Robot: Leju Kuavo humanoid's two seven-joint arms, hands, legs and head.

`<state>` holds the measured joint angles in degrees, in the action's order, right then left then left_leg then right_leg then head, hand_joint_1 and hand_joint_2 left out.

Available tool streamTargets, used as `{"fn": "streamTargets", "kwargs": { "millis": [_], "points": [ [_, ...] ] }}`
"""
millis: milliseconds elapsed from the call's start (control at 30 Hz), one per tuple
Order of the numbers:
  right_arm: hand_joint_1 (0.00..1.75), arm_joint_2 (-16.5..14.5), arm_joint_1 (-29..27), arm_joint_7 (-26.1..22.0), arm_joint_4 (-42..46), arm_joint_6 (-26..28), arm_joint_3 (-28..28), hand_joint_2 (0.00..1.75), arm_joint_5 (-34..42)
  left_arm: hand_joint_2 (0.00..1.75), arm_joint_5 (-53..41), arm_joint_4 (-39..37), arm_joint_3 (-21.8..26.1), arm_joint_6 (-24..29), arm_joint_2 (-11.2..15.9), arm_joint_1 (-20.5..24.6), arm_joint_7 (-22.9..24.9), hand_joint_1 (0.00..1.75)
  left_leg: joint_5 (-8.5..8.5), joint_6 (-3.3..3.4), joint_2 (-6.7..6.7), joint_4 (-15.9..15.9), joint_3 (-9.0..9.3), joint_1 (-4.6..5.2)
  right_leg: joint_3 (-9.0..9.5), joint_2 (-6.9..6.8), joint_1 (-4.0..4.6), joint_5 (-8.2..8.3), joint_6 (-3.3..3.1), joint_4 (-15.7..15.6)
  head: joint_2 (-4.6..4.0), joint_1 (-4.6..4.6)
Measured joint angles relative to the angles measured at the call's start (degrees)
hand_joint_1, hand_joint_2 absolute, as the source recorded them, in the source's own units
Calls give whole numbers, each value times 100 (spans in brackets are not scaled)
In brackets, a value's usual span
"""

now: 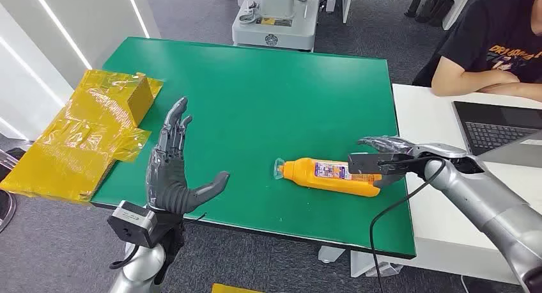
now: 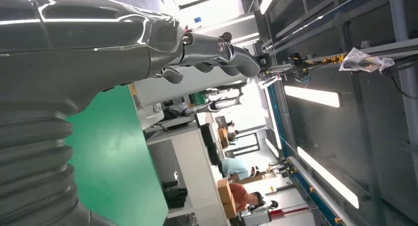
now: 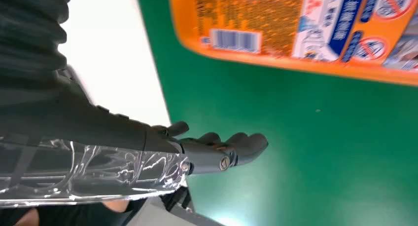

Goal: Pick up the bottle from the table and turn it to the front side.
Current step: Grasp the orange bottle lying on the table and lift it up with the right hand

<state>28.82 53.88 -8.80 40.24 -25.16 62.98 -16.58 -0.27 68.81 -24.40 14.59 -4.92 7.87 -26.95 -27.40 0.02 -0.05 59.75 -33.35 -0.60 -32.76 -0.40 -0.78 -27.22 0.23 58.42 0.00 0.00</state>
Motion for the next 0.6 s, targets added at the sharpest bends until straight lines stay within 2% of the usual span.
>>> {"fn": "streamTargets", "kwargs": {
  "millis": [267,600],
  "points": [
    [0,-376,-5,-153,-530,142,158,175,-113,175,78,-77,-39,101,28,33,-26,0,0,0,1,0,0,0,0,1,0,0,0,1,0,0],
    [0,-697,31,-213,-880,178,319,175,-225,175,144,-166,-74,185,73,41,-92,0,0,0,0,0,-2,0,0,0,0,0,0,0,0,0]
  ]
}}
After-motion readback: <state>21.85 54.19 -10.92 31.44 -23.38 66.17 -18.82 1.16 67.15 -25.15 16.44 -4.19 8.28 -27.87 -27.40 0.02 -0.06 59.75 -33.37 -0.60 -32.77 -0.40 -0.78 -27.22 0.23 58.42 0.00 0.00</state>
